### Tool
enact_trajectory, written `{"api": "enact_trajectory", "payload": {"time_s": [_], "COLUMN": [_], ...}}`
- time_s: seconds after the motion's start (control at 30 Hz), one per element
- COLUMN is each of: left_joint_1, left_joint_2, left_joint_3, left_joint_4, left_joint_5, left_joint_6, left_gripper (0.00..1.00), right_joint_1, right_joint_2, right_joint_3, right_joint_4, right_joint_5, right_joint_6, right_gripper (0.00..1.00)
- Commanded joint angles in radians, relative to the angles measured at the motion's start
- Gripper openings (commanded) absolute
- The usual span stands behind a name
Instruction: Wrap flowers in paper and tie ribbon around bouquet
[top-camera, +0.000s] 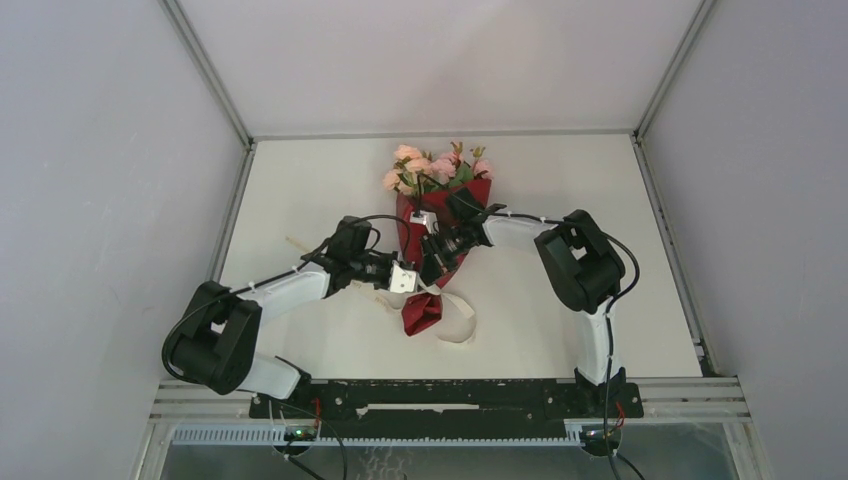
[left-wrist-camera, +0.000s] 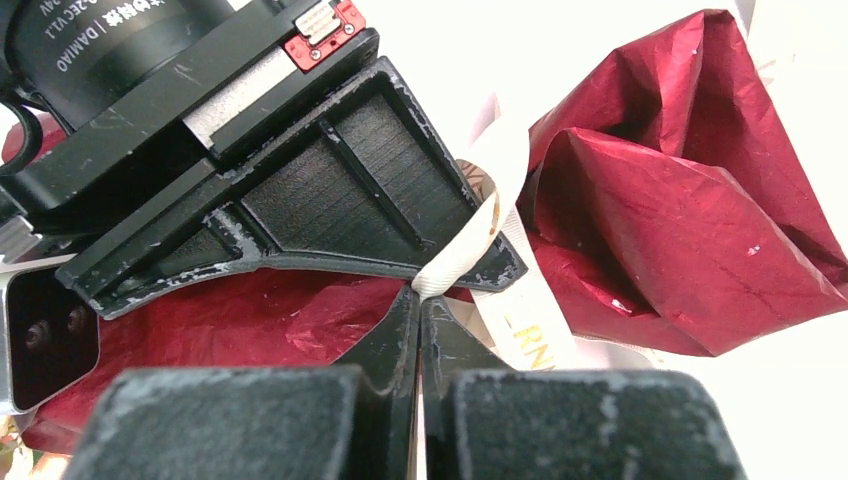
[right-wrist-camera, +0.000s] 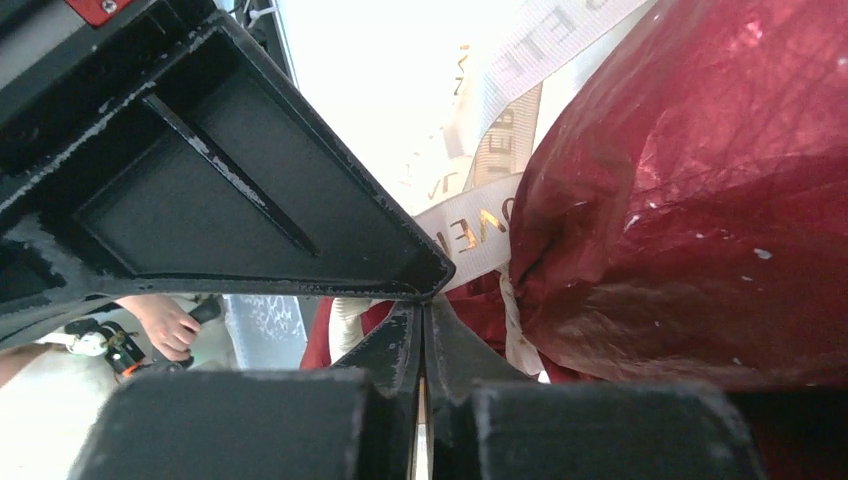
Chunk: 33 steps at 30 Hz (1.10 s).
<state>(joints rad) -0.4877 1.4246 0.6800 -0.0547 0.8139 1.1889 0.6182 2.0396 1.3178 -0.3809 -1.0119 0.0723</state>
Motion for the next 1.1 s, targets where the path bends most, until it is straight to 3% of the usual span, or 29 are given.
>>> {"api": "enact_trajectory", "payload": {"time_s": [0.0, 0.07, 0.4, 0.5, 0.63, 0.73, 0.83, 0.9, 1.0, 1.07], "left_joint_1": [0.004, 0.010, 0.075, 0.076, 0.071, 0.069, 0.062, 0.057, 0.055, 0.055], "left_joint_2": [-0.036, -0.044, -0.054, -0.021, 0.033, 0.072, 0.076, 0.080, 0.078, 0.067], "left_joint_3": [-0.011, -0.005, 0.085, 0.075, 0.043, 0.039, 0.025, 0.020, 0.012, 0.013], "left_joint_4": [0.007, -0.019, -0.408, -0.367, -0.177, -0.116, -0.105, -0.103, -0.082, -0.082], "left_joint_5": [0.021, 0.006, -0.150, -0.225, -0.288, -0.310, -0.303, -0.308, -0.310, -0.301], "left_joint_6": [0.040, 0.075, 0.439, 0.499, 0.451, 0.435, 0.466, 0.486, 0.476, 0.449], "left_gripper": [0.00, 0.03, 0.54, 0.65, 0.66, 0.62, 0.50, 0.36, 0.01, 0.00], "right_joint_1": [-0.014, -0.022, -0.011, -0.006, -0.002, 0.000, -0.001, -0.003, -0.007, -0.012], "right_joint_2": [-0.035, -0.046, -0.095, -0.101, -0.106, -0.105, -0.102, -0.101, -0.109, -0.122], "right_joint_3": [0.034, 0.034, 0.023, 0.024, 0.023, 0.023, 0.023, 0.023, 0.023, 0.023], "right_joint_4": [0.023, 0.016, -0.010, -0.015, -0.023, -0.031, -0.039, -0.045, -0.057, -0.078], "right_joint_5": [0.015, 0.019, 0.066, 0.079, 0.093, 0.099, 0.105, 0.106, 0.119, 0.150], "right_joint_6": [-0.010, -0.010, -0.017, -0.021, -0.023, -0.028, -0.033, -0.037, -0.043, -0.050], "right_gripper": [0.00, 0.00, 0.00, 0.02, 0.03, 0.04, 0.04, 0.00, 0.00, 0.00]}}
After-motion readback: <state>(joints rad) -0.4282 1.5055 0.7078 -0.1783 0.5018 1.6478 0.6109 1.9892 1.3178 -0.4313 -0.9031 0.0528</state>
